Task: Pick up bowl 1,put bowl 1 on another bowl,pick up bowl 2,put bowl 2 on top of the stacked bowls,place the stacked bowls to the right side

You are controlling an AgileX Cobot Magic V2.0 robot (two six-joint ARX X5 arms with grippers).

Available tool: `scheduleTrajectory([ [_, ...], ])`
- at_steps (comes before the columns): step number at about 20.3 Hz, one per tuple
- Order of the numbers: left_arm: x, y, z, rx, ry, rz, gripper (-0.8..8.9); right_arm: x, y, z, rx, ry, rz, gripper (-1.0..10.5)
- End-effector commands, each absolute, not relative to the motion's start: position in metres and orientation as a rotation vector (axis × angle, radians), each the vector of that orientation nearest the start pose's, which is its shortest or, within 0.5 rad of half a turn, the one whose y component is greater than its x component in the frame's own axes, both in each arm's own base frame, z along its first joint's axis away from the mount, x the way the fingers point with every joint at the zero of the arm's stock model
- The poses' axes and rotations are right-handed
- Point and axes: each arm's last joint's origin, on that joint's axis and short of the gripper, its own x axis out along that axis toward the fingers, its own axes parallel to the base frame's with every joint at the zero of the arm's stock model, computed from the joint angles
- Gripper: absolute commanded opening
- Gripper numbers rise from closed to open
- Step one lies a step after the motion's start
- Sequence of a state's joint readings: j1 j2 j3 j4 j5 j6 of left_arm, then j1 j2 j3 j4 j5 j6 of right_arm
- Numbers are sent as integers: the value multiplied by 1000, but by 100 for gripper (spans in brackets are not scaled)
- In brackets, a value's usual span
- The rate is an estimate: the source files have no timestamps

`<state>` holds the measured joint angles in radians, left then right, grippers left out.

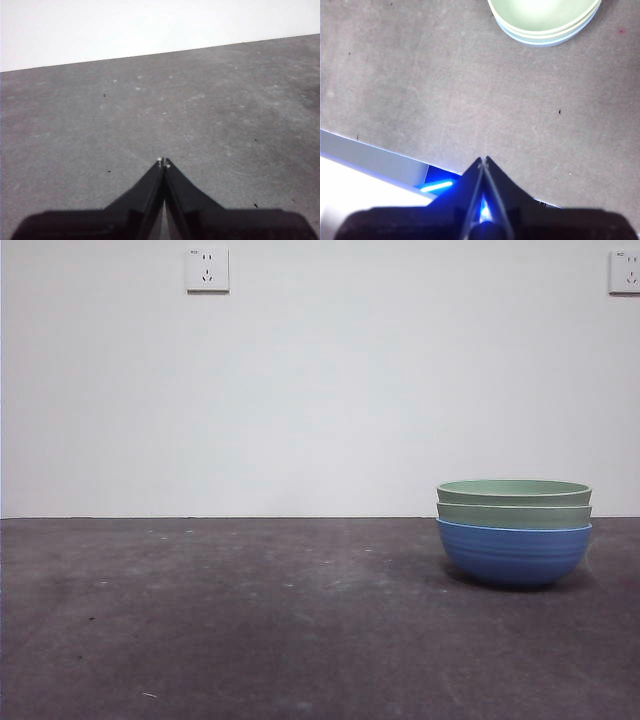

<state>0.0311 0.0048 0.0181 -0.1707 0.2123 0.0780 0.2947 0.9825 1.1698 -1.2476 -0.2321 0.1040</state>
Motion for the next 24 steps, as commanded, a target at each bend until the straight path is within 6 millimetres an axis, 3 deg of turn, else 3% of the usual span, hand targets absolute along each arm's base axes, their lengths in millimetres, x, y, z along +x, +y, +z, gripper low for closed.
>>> scheduleTrajectory([
  [1, 96, -3, 149, 51, 158, -182, -4, 142, 50, 343, 49, 1091, 423, 3],
  [8, 96, -3, 149, 51, 158, -182, -4, 142, 50, 343, 48, 1090, 423, 3],
  [10, 96, -3, 149, 51, 158, -182, -3, 141, 44, 351, -13, 968, 407, 3],
  [13, 96, -3, 149, 51, 158, -182, -3, 135, 32, 374, 44, 658, 353, 3],
  [15, 96, -3, 149, 51, 158, -182, -3, 124, 24, 375, 69, 512, 313, 3],
  [18, 96, -3, 149, 51, 158, -182, -4, 109, 13, 344, 80, 347, 236, 3],
  [22, 96, -3, 149, 51, 158, -182, -3, 101, 8, 276, 120, 174, 203, 3],
  [24, 96, -3, 149, 51, 158, -182, -3, 100, 8, 252, 123, 155, 203, 3],
])
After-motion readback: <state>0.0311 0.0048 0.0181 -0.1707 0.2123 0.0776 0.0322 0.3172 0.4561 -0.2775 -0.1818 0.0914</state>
